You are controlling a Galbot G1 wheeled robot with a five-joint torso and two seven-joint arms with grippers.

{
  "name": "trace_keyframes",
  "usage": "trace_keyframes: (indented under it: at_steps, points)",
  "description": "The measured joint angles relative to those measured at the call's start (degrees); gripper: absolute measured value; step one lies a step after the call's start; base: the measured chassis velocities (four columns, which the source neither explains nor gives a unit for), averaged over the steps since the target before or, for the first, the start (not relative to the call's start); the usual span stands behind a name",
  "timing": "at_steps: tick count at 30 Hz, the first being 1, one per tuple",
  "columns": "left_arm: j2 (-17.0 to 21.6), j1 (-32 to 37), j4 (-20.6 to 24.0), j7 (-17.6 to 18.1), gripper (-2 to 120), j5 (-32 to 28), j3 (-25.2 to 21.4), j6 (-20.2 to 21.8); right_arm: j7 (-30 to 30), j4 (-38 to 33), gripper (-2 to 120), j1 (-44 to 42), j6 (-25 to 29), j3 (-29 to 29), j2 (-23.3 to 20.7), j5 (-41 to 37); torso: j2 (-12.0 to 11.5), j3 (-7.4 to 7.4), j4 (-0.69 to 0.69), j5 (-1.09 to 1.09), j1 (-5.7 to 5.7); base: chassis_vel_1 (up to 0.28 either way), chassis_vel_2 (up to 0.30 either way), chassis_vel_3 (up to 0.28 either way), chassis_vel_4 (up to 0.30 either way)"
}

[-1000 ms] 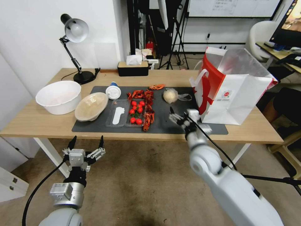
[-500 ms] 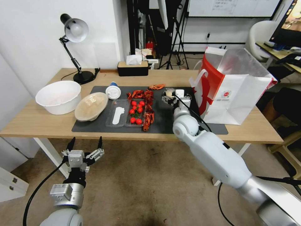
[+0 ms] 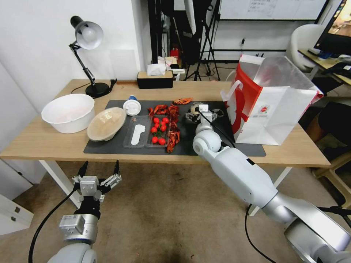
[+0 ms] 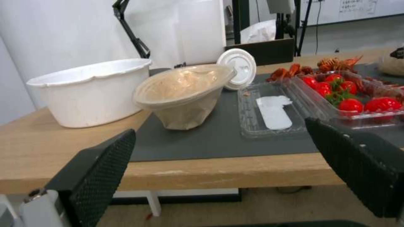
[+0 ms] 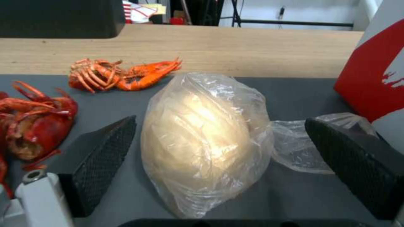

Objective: Pick up the trash from the table and place it into the takeout bag.

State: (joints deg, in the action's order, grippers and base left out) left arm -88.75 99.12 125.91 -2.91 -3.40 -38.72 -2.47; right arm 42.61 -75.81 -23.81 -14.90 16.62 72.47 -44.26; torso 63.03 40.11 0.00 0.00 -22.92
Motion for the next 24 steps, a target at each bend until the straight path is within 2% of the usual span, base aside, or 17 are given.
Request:
trace_keyframes:
  at_steps: [7, 12, 14, 15, 18, 19, 20, 23, 24]
  points:
    - [0.0, 0.0, -0.4, 0.0, 100, 0.0, 0.2, -0.4, 0.2, 2.5, 96, 1.2, -0.3, 0.2, 1.0, -0.2, 0.0, 0.0, 0.0, 0.0, 0.0, 0.0, 0.0, 0.0, 0.0]
    - [0.1, 0.0, -0.4, 0.0, 100, 0.0, 0.2, -0.5, -0.1, 5.4, 84, 2.6, -0.2, 0.5, 2.3, -0.4, 0.0, 0.0, 0.01, 0.0, 0.0, 0.0, 0.0, 0.0, 0.0]
    - [0.1, 0.1, -0.6, 0.0, 100, 0.0, 0.2, -0.7, -0.1, 6.2, 75, 3.1, -0.2, 0.9, 2.6, -0.4, 0.0, 0.0, 0.01, 0.0, 0.0, 0.0, 0.0, 0.0, 0.0]
    - [0.1, 0.1, -0.6, 0.0, 100, 0.0, 0.2, -0.7, -0.1, 6.2, 75, 3.1, -0.2, 0.9, 2.6, -0.4, 0.0, 0.0, 0.01, 0.0, 0.0, 0.0, 0.0, 0.0, 0.0]
    - [0.0, 0.2, -0.7, 0.0, 100, 0.0, 0.1, -0.9, 0.0, 7.2, 60, 3.3, -0.7, 1.3, 3.0, -0.3, 0.0, 0.0, 0.0, 0.0, 0.01, 0.0, 0.0, 0.0, 0.0]
    - [0.0, 0.2, -0.7, 0.0, 100, 0.0, 0.1, -0.9, 0.0, 7.2, 60, 3.3, -0.7, 1.3, 3.0, -0.3, 0.0, 0.0, 0.0, 0.0, 0.01, 0.0, 0.0, 0.0, 0.0]
    - [0.0, 0.2, -0.7, 0.0, 100, 0.1, 0.1, -1.0, 0.1, 7.5, 53, 3.4, -1.0, 1.3, 3.2, -0.3, 0.0, 0.0, 0.0, 0.0, 0.01, 0.0, 0.0, 0.0, 0.0]
    - [0.0, 0.1, -0.7, 0.0, 100, 0.1, 0.2, -1.0, 0.3, 7.8, 47, 3.5, -1.3, 1.3, 3.5, -0.3, 0.0, 0.0, 0.0, 0.0, 0.02, 0.0, 0.0, 0.0, 0.0]
    - [-0.1, 0.1, -0.8, 0.0, 100, 0.2, 0.2, -1.1, 0.3, 8.0, 39, 3.5, -1.4, 1.3, 3.6, -0.3, 0.0, -0.01, 0.0, 0.0, 0.02, 0.0, 0.0, 0.0, 0.0]
